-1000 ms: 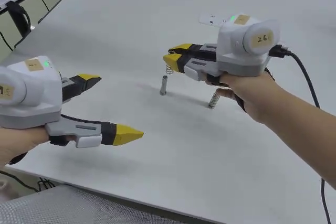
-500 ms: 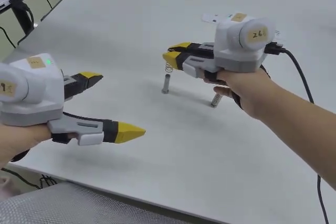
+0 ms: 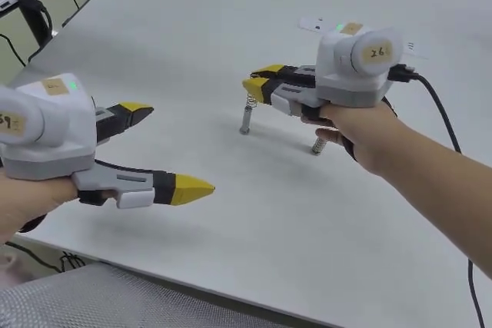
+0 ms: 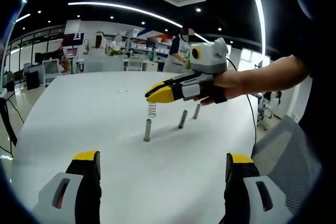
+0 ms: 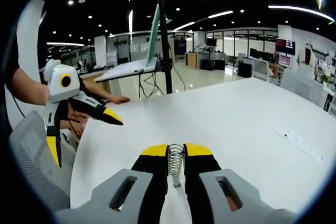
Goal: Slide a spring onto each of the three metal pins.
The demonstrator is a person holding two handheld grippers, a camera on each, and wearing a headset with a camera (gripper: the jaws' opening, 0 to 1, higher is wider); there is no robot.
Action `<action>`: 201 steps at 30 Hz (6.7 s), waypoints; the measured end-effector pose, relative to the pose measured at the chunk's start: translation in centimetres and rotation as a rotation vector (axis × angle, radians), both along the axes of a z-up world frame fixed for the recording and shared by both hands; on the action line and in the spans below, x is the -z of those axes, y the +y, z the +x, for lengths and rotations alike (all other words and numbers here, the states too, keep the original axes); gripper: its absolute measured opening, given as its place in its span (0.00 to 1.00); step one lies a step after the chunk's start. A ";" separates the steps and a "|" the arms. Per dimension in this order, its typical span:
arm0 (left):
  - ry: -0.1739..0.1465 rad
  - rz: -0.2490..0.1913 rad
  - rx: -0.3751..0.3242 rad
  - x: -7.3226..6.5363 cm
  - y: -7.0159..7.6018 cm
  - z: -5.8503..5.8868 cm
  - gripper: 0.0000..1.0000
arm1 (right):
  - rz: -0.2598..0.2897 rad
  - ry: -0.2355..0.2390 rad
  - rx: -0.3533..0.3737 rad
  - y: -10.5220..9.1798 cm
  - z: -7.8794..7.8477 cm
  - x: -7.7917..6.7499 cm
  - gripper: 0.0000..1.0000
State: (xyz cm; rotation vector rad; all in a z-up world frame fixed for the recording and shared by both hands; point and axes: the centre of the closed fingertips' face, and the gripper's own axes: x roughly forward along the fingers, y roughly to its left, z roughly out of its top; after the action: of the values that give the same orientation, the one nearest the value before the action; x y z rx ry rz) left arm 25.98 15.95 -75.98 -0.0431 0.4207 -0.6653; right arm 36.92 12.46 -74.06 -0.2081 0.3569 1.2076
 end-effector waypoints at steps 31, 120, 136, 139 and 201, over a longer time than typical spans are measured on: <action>0.007 0.003 -0.006 0.2 0.3 0.1 0.95 | -0.008 0.028 0.001 0.4 0.2 1.0 0.08; 0.016 0.002 -0.010 0.8 0.4 -0.1 0.93 | -0.208 0.034 -0.070 0.3 -1.5 7.0 0.17; -0.007 0.018 0.009 -0.7 -1.0 0.7 0.93 | -0.143 -0.023 -0.066 -2.0 -2.0 3.0 0.29; -0.013 0.025 0.014 -1.1 -1.2 0.9 0.93 | -0.124 -0.025 -0.063 -2.7 -2.3 2.3 0.32; -0.029 0.060 0.080 -1.8 -4.1 -0.7 0.98 | 0.017 0.085 0.199 -23.1 -10.1 1.9 0.94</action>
State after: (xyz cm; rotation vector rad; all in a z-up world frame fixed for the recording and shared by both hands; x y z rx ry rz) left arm 25.32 11.88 -74.15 0.0404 0.4155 -0.7307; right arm 26.86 -10.66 -75.95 -0.1044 0.4310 1.0241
